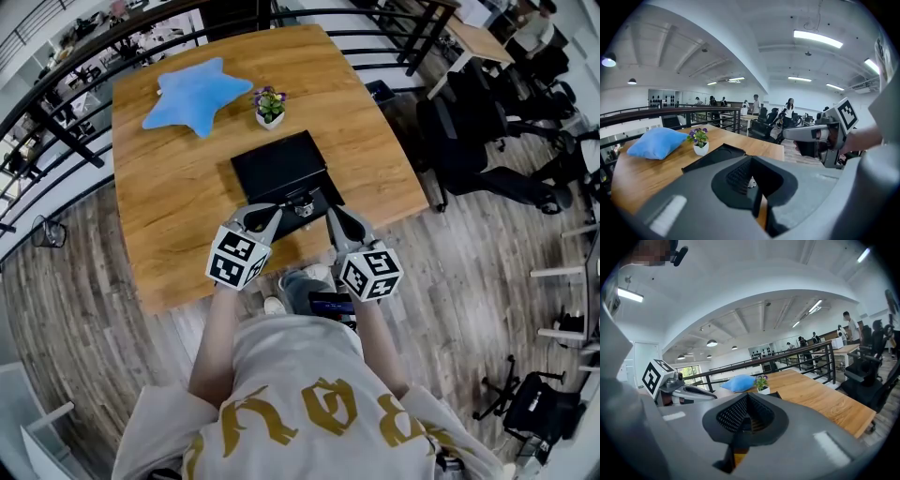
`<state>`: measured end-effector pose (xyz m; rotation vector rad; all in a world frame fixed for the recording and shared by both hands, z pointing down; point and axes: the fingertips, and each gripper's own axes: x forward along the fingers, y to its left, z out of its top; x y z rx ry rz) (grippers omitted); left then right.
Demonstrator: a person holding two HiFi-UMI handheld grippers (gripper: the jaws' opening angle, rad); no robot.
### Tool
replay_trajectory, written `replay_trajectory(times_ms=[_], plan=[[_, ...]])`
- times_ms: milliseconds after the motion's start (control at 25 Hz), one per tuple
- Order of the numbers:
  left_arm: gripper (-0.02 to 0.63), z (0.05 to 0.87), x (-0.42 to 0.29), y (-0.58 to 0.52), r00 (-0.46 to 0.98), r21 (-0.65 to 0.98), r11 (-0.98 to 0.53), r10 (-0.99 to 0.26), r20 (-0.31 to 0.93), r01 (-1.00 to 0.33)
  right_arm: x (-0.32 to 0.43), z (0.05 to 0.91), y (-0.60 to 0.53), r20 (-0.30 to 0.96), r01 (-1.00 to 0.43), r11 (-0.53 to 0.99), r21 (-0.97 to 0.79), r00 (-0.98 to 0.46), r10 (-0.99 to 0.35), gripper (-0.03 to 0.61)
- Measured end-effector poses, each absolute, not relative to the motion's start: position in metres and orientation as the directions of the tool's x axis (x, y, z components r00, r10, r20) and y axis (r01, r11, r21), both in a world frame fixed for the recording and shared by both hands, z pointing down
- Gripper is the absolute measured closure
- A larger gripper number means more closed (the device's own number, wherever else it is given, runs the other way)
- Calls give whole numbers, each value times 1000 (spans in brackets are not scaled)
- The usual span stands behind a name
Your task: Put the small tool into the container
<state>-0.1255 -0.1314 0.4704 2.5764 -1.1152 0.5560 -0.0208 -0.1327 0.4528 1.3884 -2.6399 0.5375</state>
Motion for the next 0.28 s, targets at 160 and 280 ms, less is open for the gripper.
replay_trajectory(times_ms=[160,280], plan=[[614,477,-127,-129,616,106,-651,-634,468,-751,-19,456,-131,262,-811,523,-262,-582,-770,555],[614,476,-130,-133,612,111,-643,-644,459,-758,-22,453,-134,250,-807,533,-256,-588,-769,555]])
